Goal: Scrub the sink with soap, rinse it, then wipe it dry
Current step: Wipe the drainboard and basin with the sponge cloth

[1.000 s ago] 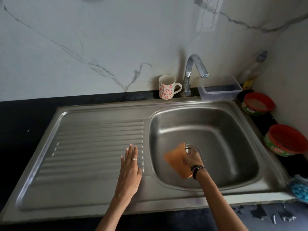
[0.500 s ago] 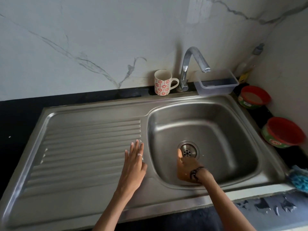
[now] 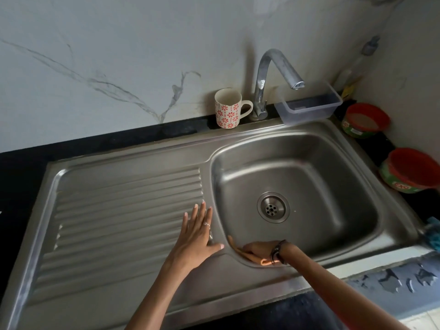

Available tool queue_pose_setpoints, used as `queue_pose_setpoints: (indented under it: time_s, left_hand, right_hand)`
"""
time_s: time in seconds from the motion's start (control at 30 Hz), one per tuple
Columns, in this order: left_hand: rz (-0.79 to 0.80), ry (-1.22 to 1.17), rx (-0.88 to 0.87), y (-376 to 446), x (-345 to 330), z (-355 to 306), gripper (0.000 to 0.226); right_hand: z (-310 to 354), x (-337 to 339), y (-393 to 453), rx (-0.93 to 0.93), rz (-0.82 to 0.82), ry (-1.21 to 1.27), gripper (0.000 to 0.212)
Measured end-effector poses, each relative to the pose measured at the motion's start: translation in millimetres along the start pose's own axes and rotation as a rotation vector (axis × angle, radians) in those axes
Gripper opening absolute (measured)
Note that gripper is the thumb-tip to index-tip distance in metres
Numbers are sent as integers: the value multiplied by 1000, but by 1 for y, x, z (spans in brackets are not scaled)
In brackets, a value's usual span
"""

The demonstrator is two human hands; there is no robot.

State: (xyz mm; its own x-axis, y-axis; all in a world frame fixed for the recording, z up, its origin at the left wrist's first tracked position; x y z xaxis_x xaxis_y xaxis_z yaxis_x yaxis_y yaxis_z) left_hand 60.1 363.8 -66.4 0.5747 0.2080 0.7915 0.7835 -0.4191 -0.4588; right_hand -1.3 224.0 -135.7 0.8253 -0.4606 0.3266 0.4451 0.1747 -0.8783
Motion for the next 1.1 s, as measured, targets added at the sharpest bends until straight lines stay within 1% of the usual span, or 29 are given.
queue_pose_setpoints:
  time_s: [0.07,0.13,0.2,0.3,0.4,0.53,0.63,0.77,0.8,0.87,0.9,0.93,0.97,1.0,1.07,1.1]
  left_hand:
    - [17,50,8,1,3,3,99]
    - [32,78,10,4,6,4,99]
    - [45,78,10,7,8,4,98]
    - [81,86,6,13,9,3,97]
    - [108,107,-1,15,8,3,96]
    - [128,81,-21,18,6,0,90]
    - [113,48,-41,19,7,-2,87]
    - [105,88,-19,19,10,8,87]
    - [106,98,-11,20,11,11,87]
    - [108,114,0,23,17,17,87]
    - [112,124,3,25,20,18,86]
    - [114,132,6,28,22,19,86]
    - [117,137,6,31,25,19,86]
    - [119,139,2,35,28,18,87]
    - [121,141,-23,44,32,13,87]
    - [128,141,-41,49,33,10,88]
  right_hand:
    - [8,-4,-2,15,-23,-57,55]
    - [12,-8,5,12,-35,46,64]
    - [13,-8,16,-27,-53,93,67]
    - [12,-11,27,-133,-36,81,73]
    - [13,-11,38,-168,-81,84,69]
    - [19,-7,44,-242,-153,190,72]
    - [25,-3,53,-284,-202,389,72]
    - [55,15,62,-242,-188,920,62]
    - [63,24,70,-221,-202,1017,66]
    - [70,45,79,-181,-321,1099,79]
    - [67,49,89,-161,-368,1161,82]
    - [63,52,100,-135,-407,1175,82]
    - [61,54,103,-96,-433,1137,82]
    - [63,55,88,-21,-440,1085,80]
    - [69,52,57,82,-413,938,61]
    - [68,43,44,69,-358,882,53]
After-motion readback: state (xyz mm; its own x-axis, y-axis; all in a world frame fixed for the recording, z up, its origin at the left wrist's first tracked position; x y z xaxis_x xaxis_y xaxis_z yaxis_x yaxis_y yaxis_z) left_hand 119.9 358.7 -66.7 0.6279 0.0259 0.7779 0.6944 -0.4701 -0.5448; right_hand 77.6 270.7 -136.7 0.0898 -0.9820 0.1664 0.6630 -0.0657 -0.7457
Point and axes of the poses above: each hand's wrist, its own y-axis towards the middle knuckle, its own x-axis out of the back of the hand, z = x × y, the point moved 9 cm from there along y, towards the middle knuckle, and after that the axes turned 10 degrees about -y, right-handed, at the moved point
